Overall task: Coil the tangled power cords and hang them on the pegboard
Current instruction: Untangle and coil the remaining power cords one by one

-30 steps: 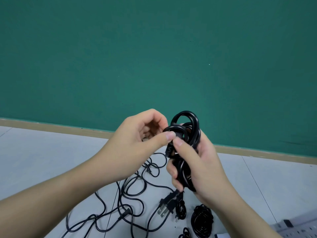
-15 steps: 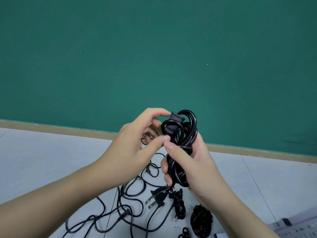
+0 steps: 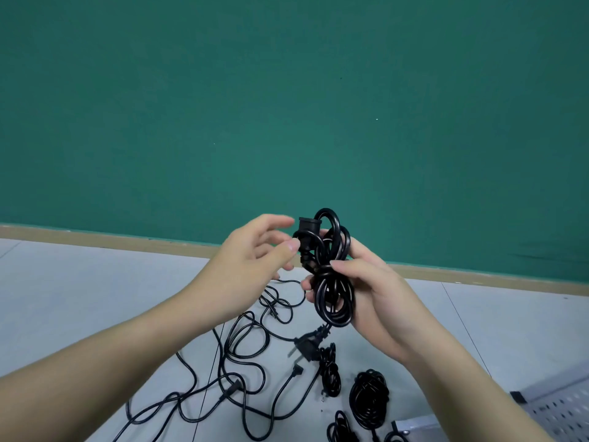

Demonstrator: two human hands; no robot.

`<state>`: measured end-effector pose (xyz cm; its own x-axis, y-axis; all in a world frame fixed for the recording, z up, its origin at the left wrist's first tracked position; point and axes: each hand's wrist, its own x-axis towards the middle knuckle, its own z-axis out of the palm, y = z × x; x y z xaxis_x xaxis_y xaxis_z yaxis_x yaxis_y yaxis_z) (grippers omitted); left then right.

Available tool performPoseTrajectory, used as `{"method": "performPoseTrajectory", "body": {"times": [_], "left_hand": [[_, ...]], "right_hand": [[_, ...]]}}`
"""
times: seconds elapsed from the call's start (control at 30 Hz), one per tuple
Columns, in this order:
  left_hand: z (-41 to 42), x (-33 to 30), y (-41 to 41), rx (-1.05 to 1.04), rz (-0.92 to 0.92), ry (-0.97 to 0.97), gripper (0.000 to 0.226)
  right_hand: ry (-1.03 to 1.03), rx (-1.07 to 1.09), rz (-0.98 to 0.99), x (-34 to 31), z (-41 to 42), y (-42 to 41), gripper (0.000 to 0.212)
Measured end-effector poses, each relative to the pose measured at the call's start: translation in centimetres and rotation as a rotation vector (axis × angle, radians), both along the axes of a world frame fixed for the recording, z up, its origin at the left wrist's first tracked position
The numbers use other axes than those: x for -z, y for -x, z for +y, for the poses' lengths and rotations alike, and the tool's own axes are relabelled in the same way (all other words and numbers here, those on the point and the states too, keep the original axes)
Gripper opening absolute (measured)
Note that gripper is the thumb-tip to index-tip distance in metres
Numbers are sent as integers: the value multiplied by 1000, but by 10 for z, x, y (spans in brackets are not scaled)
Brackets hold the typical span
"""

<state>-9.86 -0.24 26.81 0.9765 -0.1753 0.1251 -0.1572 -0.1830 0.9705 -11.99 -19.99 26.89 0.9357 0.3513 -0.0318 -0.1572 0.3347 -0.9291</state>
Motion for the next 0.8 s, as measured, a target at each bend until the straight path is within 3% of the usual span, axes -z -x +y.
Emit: {"method": "performPoseTrajectory", "body": {"times": [0.17,0.37,0.5,0.63,0.8], "left_hand": [[-26,21,15,159,278,-33,26],[-65,54,-2,137,371,31,23],[-81,91,-7,136,422,61,25],[-87,136,-11,165,507,46,35],[-73,219,12,260,742,58,39]], "right_hand": [[90,126,63,14,-16,-6,45],[246,234,111,39,-37,-5,37],[530,336,120,73,-50,-6,53],[567,314,313,115,-58,-4,65],[532,254,594,195,-45,18,38]]}}
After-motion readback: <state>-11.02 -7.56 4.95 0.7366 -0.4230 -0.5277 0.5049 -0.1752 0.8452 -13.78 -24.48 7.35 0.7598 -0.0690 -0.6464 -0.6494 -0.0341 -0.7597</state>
